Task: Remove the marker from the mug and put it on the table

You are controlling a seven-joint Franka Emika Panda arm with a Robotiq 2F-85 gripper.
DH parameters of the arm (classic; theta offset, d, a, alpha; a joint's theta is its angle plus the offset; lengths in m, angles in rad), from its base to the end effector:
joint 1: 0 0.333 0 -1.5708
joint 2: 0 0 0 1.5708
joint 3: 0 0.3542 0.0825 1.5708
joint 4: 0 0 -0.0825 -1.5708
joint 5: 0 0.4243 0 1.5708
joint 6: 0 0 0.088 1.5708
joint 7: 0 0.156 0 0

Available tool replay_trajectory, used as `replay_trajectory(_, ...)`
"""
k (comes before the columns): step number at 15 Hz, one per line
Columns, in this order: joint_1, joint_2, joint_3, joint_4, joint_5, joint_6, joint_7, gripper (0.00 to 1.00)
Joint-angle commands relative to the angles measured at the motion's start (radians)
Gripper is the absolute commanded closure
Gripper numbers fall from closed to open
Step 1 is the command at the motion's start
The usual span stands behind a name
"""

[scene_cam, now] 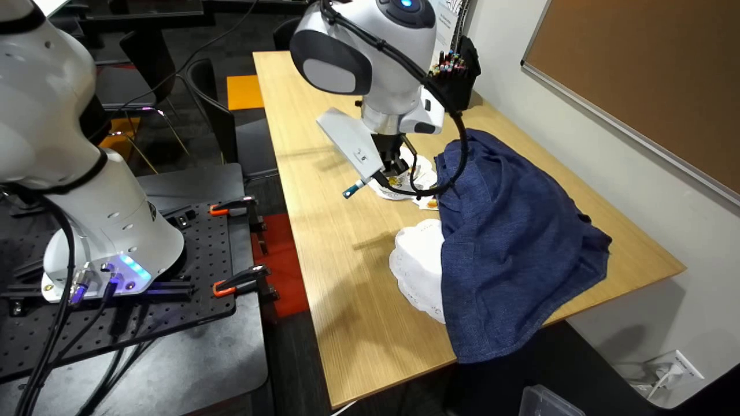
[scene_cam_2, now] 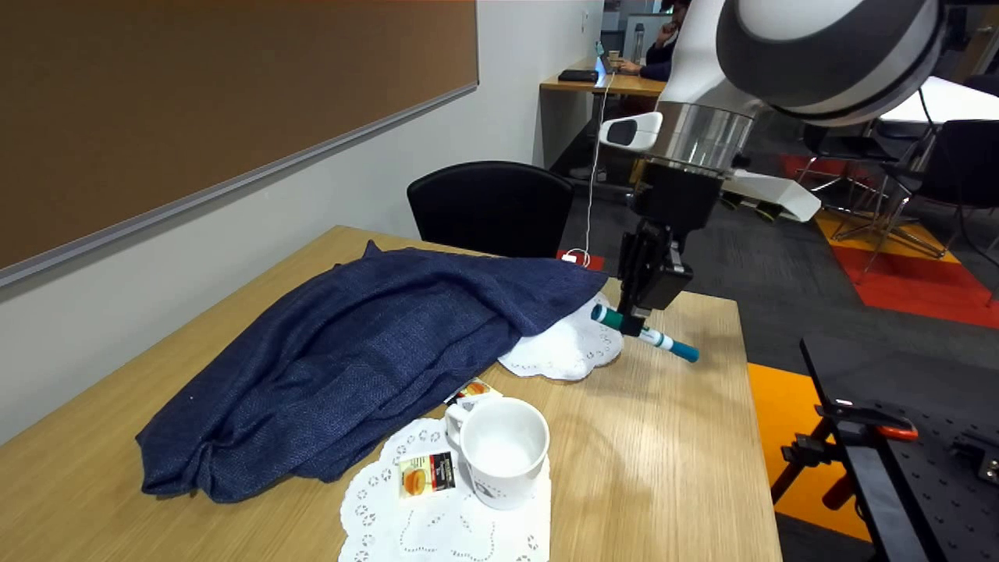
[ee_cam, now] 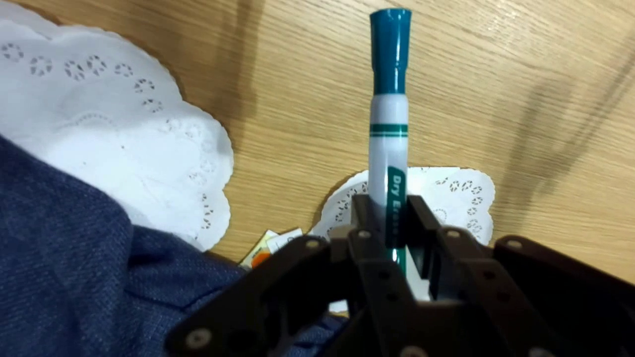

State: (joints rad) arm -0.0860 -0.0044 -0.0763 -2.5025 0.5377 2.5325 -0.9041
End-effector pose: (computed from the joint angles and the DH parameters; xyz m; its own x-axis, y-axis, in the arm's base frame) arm 0.4916 -0.0716 0.2462 0.9382 0.2670 0.2200 0.3141 -0.9241 -0.2179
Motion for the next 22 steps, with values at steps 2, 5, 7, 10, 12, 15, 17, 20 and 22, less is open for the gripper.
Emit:
replay_trajectory(2,0.007,0.063,0.003,0.051,-0.168,-0.027,0.233,0.95)
replay_trajectory(5,0.003,0.14,0.008,0.088,-0.229,-0.033,0.321,0.95)
replay_trajectory(7,-0.002,0.197,0.016,0.114,-0.253,-0.033,0.359,0.95)
replay_trajectory(10,-0.015,0.283,0.036,0.152,-0.259,-0.017,0.378,0.95)
replay_trajectory(12,-0.024,0.333,0.049,0.178,-0.259,-0.011,0.381,0.95)
replay_trajectory(15,-0.038,0.39,0.066,0.214,-0.271,-0.016,0.395,0.95)
replay_trajectory(17,-0.049,0.412,0.076,0.229,-0.275,-0.018,0.395,0.95)
replay_trajectory(20,-0.07,0.419,0.094,0.236,-0.27,-0.018,0.385,0.46)
replay_trajectory(22,-0.081,0.404,0.104,0.225,-0.264,-0.011,0.377,0.31)
